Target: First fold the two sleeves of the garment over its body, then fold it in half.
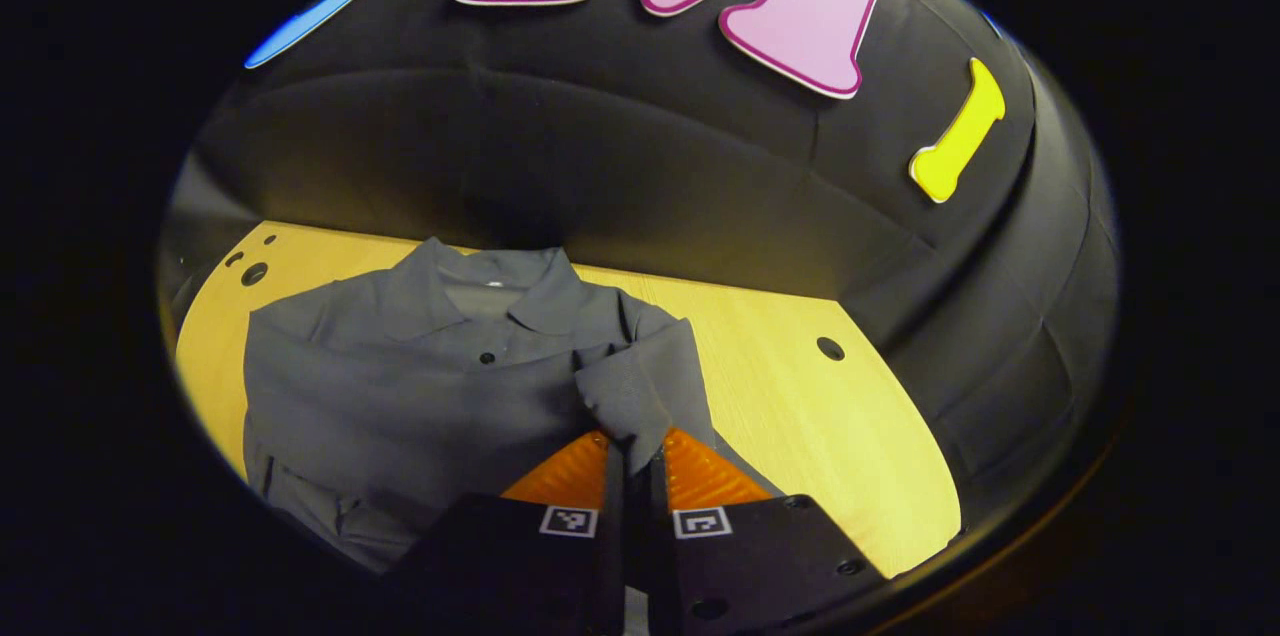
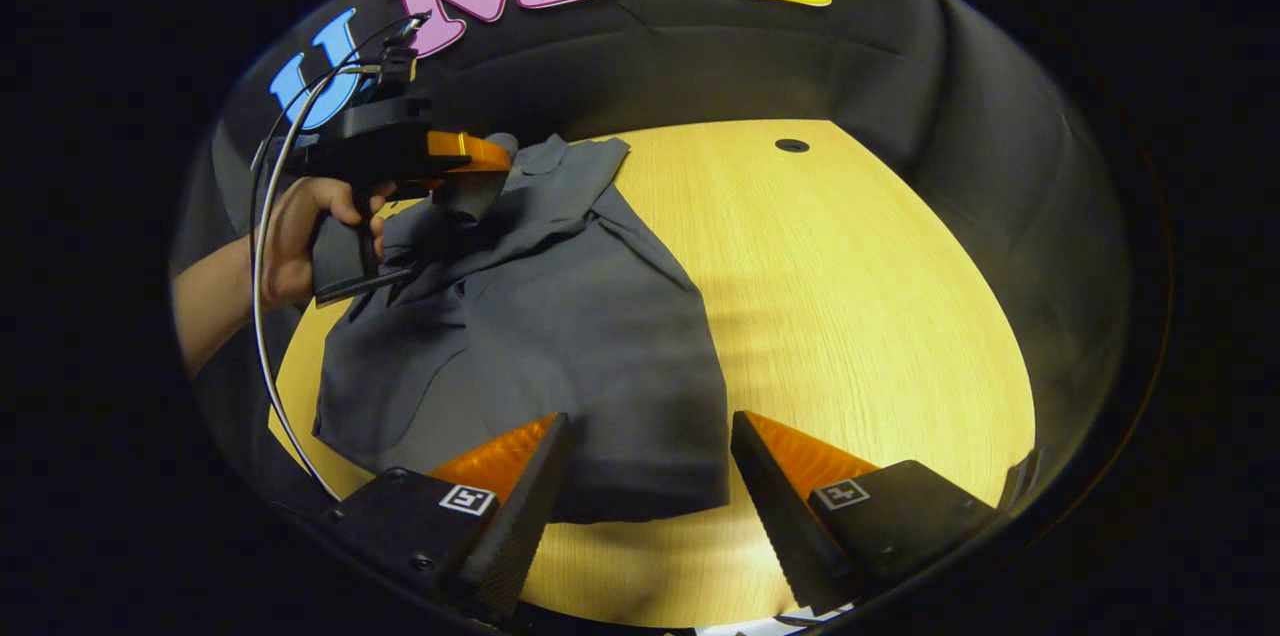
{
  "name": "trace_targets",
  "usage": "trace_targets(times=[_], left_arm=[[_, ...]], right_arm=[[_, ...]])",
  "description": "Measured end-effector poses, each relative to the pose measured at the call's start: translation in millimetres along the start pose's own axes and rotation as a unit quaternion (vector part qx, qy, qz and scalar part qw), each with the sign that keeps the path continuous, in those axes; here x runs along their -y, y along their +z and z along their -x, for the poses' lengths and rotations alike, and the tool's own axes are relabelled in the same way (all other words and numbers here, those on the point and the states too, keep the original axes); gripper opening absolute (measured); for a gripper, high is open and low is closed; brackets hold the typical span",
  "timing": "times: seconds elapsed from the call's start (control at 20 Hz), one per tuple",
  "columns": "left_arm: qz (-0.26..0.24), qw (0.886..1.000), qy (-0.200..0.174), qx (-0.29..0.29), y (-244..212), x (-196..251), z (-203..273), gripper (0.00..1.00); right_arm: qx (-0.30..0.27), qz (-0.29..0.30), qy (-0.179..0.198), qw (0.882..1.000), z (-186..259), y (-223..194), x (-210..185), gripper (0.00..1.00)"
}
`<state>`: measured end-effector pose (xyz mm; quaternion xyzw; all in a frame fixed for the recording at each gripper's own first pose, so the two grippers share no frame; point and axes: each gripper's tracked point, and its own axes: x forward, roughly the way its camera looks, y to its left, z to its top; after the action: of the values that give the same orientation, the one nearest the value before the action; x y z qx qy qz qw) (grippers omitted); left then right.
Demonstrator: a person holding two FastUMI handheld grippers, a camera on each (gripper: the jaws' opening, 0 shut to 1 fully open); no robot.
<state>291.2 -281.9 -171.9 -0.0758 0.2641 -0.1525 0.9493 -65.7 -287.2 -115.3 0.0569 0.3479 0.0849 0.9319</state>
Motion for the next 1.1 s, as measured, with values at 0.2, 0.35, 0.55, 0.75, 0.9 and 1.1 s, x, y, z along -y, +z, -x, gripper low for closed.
trace_targets(times=[0.2,0.35,0.55,0.75,0.9,1.1], left_arm=[[0.002,1.0,-0.004,-0.002,-6.7,-1.2,5.9,0.41],[-0.01,1.0,-0.001,0.005,-9.8,-15.4,35.8,0.8],[-0.059,0.997,0.038,0.007,-34.5,-63.2,97.5,0.96],[-0.129,0.987,0.093,-0.03,-98.5,-129.3,174.6,0.96],[-0.158,0.979,0.116,-0.057,-136.0,-161.8,218.1,0.96],[-0.081,0.981,0.159,-0.082,-178.0,-212.2,256.3,0.97]], right_arm=[[-0.007,-0.003,0.006,1.0,-10.1,2.9,0.8,0.99],[-0.008,-0.005,0.013,1.0,-11.7,3.0,-2.7,0.99],[-0.021,0.006,0.019,1.0,-18.1,-5.9,-7.5,0.99],[-0.025,0.022,0.001,0.999,-22.6,-12.8,0.8,0.99],[-0.032,0.018,-0.015,0.999,-28.0,-17.3,13.1,0.99],[-0.07,0.003,-0.013,0.997,-37.7,-36.2,13.4,0.99]])
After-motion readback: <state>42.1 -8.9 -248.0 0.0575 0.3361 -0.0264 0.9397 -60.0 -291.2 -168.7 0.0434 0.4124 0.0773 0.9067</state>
